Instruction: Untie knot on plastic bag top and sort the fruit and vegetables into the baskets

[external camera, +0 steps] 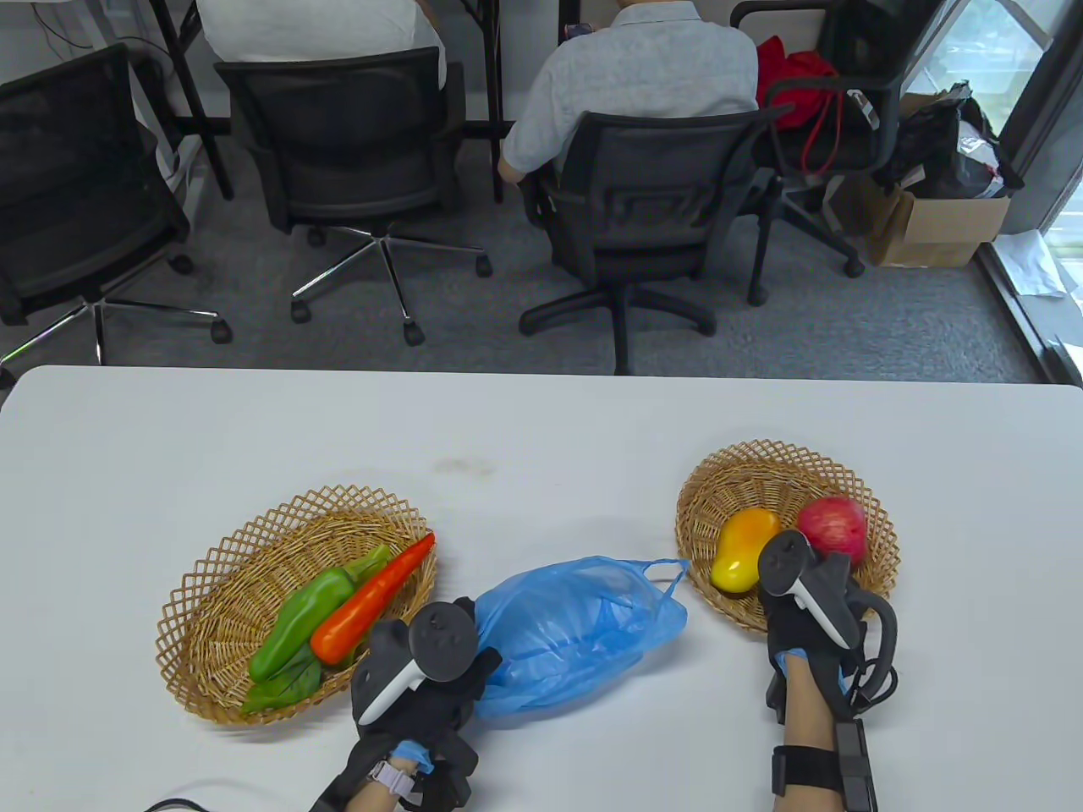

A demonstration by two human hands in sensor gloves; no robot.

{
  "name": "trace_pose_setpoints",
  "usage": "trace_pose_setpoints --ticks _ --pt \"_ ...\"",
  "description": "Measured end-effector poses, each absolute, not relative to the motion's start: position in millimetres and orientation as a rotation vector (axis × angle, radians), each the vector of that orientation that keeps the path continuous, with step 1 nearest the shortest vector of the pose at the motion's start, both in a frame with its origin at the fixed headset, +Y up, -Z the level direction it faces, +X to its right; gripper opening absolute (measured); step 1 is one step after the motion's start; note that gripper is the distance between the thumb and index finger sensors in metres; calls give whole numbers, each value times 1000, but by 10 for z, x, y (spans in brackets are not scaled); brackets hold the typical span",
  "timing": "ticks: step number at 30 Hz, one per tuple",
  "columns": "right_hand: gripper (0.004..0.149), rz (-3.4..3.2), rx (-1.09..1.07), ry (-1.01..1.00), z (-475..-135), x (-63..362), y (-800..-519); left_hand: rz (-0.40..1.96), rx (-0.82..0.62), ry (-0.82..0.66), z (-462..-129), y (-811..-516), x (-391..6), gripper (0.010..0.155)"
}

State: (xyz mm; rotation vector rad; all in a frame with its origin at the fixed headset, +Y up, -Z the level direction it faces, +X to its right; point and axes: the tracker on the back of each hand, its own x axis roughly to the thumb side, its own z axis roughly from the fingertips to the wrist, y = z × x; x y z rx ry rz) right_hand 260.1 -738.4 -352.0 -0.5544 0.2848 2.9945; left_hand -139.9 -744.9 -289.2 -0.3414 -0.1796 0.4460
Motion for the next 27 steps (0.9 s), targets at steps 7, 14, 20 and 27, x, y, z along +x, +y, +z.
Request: trace_pose_setpoints --ticks 7,14,20,27 --pt "73 2962 -520 159 -3389 2619 -7217 454 -328 -181 -2893 -7415 -1407 73" --pt "63 2899 -345 -151 -3136 2459 -6795 372 -224 -209 -2839 -7132 -1375 73" --pt "59 2867 -92 -471 -2932 2147 -6421 227 21 -205 -2767 -6733 -1269 73" --pt "66 2870 136 -782 -2754 1657 -6171 199 257 -192 -2742 -6424 -1168 78"
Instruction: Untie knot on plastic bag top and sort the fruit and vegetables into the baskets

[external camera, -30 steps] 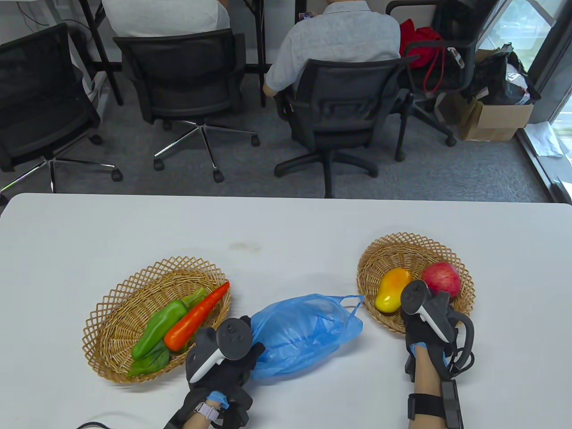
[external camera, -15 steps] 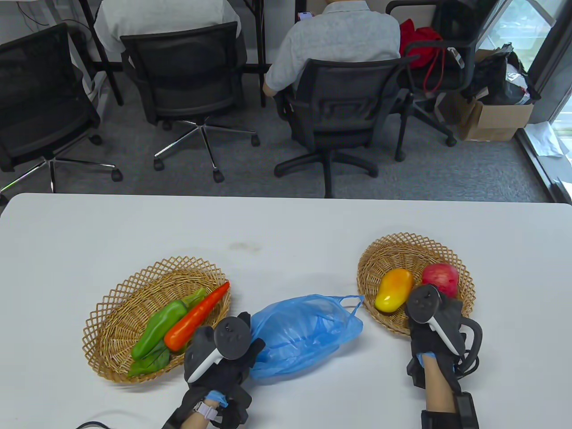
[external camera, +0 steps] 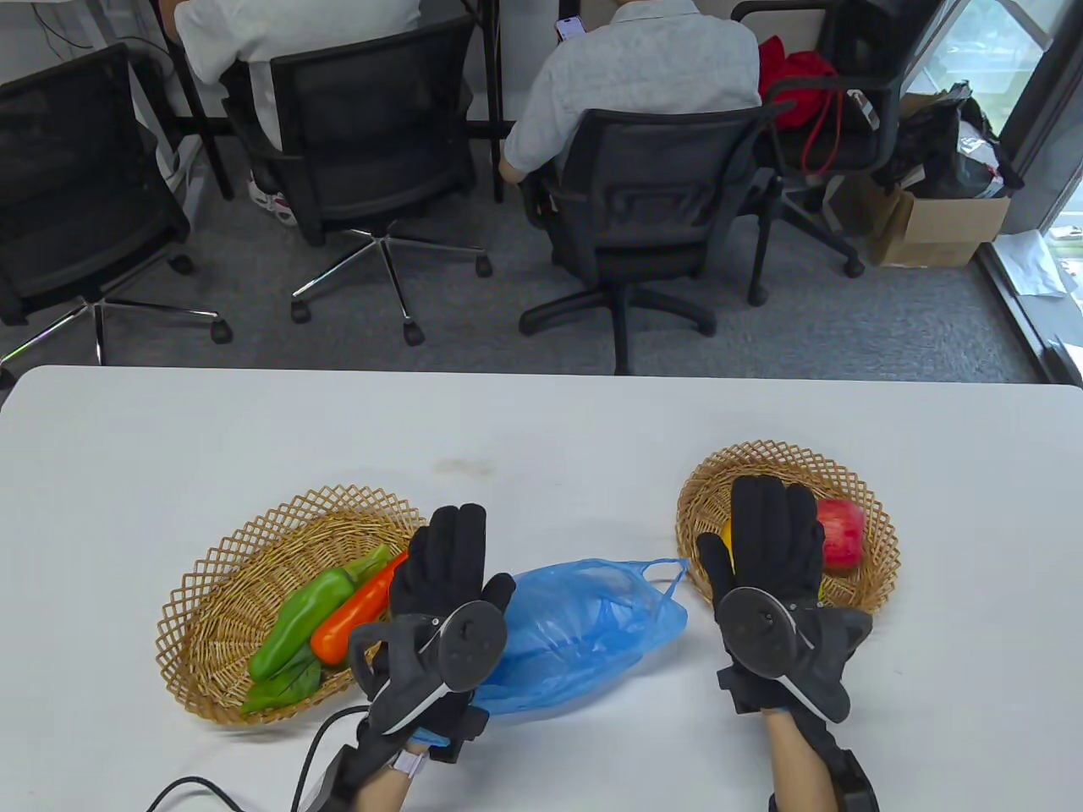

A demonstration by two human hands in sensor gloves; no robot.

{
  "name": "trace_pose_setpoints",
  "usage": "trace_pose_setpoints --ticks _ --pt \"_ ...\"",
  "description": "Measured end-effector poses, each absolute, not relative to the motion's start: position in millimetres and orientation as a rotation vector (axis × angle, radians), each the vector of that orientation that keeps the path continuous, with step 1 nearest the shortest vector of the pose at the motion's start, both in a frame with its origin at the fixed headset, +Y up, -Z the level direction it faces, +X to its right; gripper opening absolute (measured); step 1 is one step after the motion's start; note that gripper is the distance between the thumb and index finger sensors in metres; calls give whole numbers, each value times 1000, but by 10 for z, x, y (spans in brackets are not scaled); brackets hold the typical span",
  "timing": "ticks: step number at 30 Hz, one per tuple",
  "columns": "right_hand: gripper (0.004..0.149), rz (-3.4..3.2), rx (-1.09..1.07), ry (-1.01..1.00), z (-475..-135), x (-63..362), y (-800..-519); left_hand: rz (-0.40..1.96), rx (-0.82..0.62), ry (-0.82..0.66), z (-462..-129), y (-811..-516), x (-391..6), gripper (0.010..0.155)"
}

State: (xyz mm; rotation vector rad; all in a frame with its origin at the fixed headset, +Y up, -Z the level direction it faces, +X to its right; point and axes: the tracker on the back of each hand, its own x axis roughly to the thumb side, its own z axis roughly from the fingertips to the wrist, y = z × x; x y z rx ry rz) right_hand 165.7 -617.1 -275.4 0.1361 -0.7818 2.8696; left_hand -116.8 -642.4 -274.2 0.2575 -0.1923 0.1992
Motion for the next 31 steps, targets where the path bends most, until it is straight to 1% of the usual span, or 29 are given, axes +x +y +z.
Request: trace_pose_setpoints --ticks 4,8,12,17,20,21,31 --pt "69 2931 246 -883 -2720 1418 -6122 183 355 -191 -2716 -6440 -1224 83" --pt "71 2975 307 -963 -2700 1289 -6210 99 375 -219 -2732 -6576 -1302 89" --pt "71 3044 363 -931 -2732 1235 -6342 18 292 -231 -2786 -6708 -1361 92" --pt "71 3099 407 -808 -2816 1191 -6523 -59 189 -216 -2853 -6835 -1393 92" --pt "70 3116 406 -771 -2846 1190 -6576 -63 170 -222 -2870 -6881 -1382 90" --pt "70 3119 402 -762 -2852 1194 -6584 -68 161 -225 -2871 -6890 -1369 92" --pt "69 3126 386 -749 -2868 1221 -6594 -86 151 -253 -2845 -6911 -1288 90"
